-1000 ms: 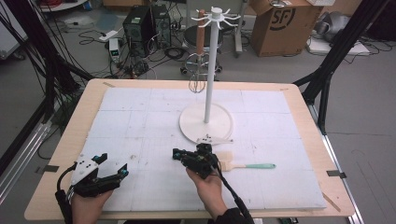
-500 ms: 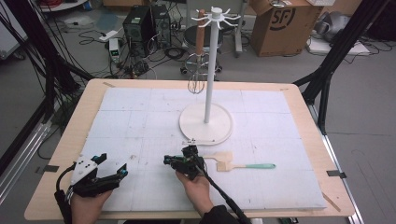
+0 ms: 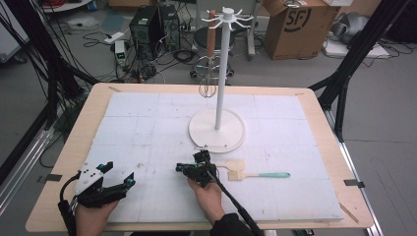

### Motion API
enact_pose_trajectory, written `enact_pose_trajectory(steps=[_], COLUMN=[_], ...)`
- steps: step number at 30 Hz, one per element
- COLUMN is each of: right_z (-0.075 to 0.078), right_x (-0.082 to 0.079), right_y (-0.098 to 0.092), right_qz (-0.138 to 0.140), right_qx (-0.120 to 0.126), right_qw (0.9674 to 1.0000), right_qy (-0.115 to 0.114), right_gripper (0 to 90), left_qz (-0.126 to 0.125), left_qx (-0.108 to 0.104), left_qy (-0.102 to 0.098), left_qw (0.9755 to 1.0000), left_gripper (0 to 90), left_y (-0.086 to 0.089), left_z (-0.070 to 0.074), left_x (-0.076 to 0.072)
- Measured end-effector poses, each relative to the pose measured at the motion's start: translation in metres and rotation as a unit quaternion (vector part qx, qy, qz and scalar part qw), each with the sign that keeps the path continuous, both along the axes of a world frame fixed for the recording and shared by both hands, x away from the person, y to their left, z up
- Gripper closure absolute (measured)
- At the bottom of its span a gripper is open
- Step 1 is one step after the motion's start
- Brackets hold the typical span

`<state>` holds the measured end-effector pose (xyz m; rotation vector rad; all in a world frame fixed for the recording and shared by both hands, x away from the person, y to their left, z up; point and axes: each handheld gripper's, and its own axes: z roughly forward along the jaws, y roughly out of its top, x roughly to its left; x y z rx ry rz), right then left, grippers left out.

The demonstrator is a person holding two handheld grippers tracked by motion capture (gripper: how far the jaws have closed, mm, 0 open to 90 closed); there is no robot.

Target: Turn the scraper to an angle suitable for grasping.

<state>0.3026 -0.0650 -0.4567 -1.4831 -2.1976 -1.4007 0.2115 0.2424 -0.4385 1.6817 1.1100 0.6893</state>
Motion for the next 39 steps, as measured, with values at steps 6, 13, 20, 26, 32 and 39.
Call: enact_pose_trajectory(steps=[6,13,20,26,32,39], right_z=[-0.002,-0.002,-0.001,0.001,0.003,0.004], right_x=[0.003,0.005,0.011,0.012,0.014,0.02], right_y=[0.002,0.007,0.008,0.004,-0.004,-0.022], right_qz=[-0.003,-0.009,-0.024,-0.04,-0.053,-0.088], right_qx=[-0.004,-0.038,-0.055,-0.08,-0.094,-0.092], right_qw=[1.0,0.9992,0.9982,0.996,0.9941,0.9919], right_qy=[0.006,0.005,-0.005,-0.008,-0.008,-0.002], right_gripper=[89.7,89.7,89.8,90.0,90.0,90.0], left_qz=[-0.001,-0.004,-0.006,-0.004,-0.004,-0.005], left_qx=[0.001,0.001,0.002,0.002,0.001,0.002], left_qy=[0.0,0.0,0.0,0.0,0.0,0.0], left_qw=[1.0,1.0,1.0,1.0,1.0,1.0], left_gripper=[17.4,17.4,17.5,17.5,17.5,17.5], left_y=[-0.001,-0.002,-0.002,-0.001,-0.001,-0.001], left_z=[0.0,0.0,0.0,0.0,0.0,0.0], left_x=[0.0,0.0,0.0,0.0,-0.001,-0.001])
